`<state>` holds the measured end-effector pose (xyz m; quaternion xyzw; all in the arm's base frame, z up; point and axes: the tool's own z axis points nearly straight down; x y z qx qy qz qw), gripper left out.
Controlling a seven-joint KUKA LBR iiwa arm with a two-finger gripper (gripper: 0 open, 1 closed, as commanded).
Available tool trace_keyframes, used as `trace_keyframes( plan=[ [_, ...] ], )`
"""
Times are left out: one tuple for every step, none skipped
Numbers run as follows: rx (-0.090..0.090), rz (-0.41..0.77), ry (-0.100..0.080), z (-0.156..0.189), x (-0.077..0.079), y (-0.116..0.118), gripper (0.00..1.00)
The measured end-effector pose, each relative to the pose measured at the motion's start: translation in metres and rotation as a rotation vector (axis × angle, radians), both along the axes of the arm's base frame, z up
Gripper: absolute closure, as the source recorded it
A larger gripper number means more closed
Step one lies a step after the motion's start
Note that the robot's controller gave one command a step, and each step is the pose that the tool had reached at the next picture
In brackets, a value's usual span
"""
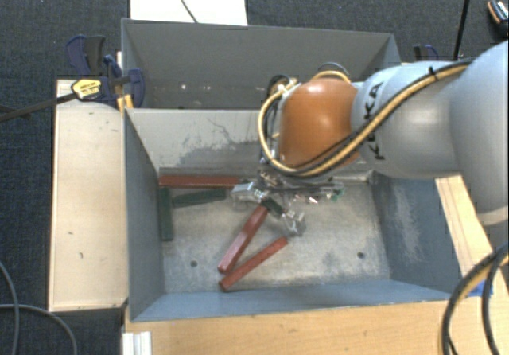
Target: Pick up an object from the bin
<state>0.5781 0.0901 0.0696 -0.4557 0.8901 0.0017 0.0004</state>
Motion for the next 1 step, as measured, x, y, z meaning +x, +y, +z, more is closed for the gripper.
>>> trace_keyframes(
  plan=[
    [-0.001, -0.007, -0.002, 0.0013, 0.0012, -0.0029, 1.0]
  ],
)
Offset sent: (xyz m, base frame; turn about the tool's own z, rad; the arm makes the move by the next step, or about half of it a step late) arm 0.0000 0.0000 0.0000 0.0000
